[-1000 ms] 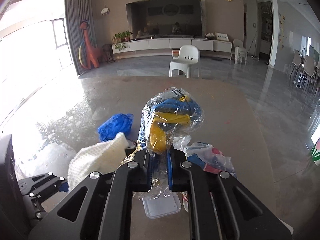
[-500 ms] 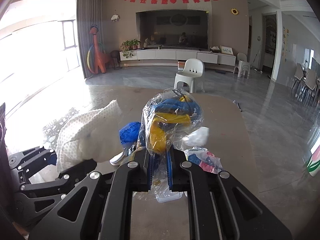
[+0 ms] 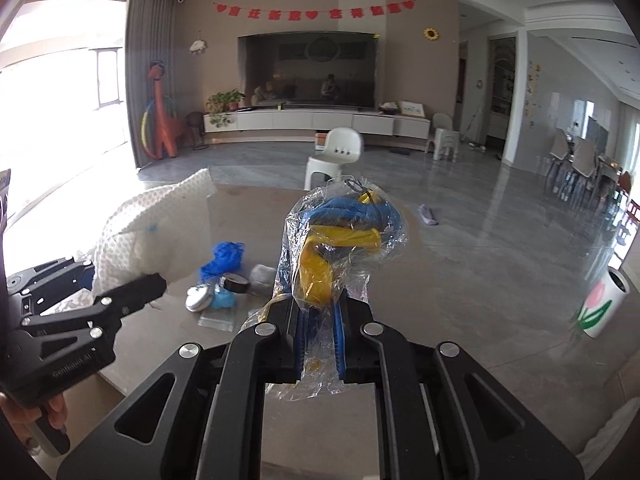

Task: Collect trash
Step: 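Carry the cloth and bag to the white bin and release the cloth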

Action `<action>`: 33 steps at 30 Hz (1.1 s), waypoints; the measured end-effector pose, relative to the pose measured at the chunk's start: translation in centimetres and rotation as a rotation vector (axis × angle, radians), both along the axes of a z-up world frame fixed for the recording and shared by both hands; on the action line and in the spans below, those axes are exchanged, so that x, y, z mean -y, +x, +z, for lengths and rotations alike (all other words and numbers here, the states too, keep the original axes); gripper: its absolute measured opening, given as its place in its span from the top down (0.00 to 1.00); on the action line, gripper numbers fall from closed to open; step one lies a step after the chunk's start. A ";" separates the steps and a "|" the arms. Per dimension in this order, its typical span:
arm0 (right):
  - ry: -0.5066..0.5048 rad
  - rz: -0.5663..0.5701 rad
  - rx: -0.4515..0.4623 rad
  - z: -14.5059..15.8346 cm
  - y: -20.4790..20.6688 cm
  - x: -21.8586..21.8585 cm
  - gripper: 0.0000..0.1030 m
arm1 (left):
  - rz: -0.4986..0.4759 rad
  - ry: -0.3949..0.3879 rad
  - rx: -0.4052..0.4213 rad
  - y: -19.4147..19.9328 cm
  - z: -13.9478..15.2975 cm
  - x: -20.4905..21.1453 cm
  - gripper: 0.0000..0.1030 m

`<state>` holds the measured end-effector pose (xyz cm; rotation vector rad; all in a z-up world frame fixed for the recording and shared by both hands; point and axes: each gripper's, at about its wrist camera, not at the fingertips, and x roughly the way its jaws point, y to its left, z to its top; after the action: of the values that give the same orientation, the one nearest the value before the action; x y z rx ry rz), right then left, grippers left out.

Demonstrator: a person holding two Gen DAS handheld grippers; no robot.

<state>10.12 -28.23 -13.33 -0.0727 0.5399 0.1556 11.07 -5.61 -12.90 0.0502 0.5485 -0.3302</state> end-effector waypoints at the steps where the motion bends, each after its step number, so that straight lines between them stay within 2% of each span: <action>1: -0.006 -0.017 0.000 0.0 -0.5 0.6 0.88 | -0.018 -0.001 0.004 -0.3 0.1 0.8 0.65; 16: -0.047 -0.305 -0.015 -1.4 -8.0 11.6 0.87 | -0.347 0.007 0.008 -4.8 -1.5 16.0 0.65; 20: -0.049 -0.370 -0.027 -2.3 -9.7 14.3 0.87 | -0.419 0.020 0.008 -7.0 -2.2 18.5 0.65; 27: -0.039 -0.465 -0.070 -4.9 -12.8 17.6 0.87 | -0.532 0.046 -0.046 -8.1 -4.2 23.8 0.65; 33: -0.013 -0.506 -0.130 -7.7 -13.0 20.5 0.87 | -0.593 0.094 -0.117 -7.7 -6.9 28.1 0.65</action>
<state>-2.84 -48.74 -21.08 0.0632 0.6725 -0.3386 3.36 -33.71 -19.82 0.2890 0.6595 -0.8896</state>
